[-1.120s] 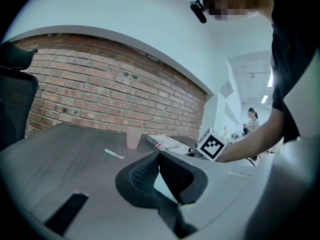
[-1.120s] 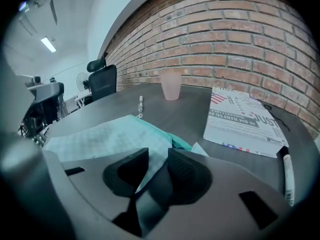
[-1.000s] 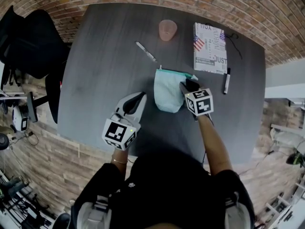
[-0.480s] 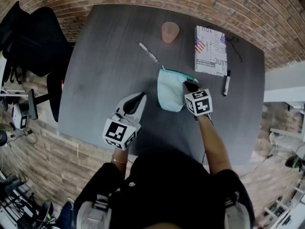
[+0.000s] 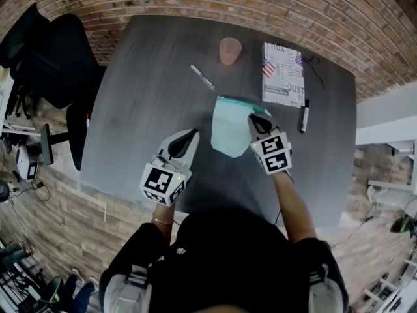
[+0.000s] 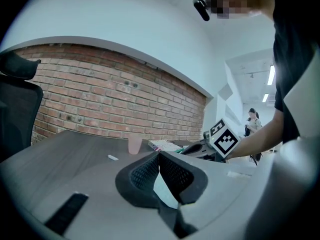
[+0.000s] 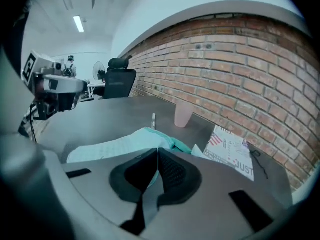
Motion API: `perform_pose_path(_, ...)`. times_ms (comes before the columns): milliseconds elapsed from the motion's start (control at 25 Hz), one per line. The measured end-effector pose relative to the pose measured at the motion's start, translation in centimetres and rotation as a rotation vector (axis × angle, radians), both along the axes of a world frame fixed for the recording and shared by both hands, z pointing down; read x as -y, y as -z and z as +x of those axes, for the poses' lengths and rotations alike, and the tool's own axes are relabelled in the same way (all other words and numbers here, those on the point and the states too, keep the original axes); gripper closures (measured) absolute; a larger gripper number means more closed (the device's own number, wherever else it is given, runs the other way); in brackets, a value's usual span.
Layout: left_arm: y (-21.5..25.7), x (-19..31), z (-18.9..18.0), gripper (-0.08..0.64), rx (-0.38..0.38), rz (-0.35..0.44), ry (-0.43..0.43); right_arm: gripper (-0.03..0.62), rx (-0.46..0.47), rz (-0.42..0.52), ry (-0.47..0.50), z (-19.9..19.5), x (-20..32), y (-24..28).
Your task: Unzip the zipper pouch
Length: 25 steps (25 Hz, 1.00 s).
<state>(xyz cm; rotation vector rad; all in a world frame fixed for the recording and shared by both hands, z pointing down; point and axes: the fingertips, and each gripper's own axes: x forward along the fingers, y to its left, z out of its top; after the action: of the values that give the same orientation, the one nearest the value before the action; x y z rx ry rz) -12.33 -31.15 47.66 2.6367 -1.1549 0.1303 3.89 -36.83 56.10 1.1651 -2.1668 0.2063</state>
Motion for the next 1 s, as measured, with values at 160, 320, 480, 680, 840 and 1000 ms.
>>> perform_pose_path(160,0.8,-0.7,0.3,0.555,0.005,0.024,-0.007,0.586,-0.047,0.087,0.048,-0.4,-1.4,2.8)
perform_pose_path(320,1.4,-1.6,0.7,0.555,0.010,0.039,-0.011,0.586,-0.050,0.149,0.081,-0.7,-3.1,5.3)
perform_pose_path(480,2.0,-2.3,0.7,0.555,0.012,0.057,0.002,0.586,-0.062,0.193,0.103,-0.7,-4.8,7.1)
perform_pose_path(680,1.9,-3.3,0.9,0.555,0.003,0.055,-0.009,0.586,-0.046,0.227,0.116,-0.9,-7.3,9.3)
perform_pose_path(840,1.7,-4.0,1.0,0.555,-0.015,0.047,-0.026,0.586,-0.021,0.266,0.139,-1.1,-9.3,11.5)
perform_pose_path(1000,1.1,-4.6,1.6,0.555,-0.007,0.045,-0.054,0.586,0.009,0.291,0.145,-1.0,-11.2,13.3)
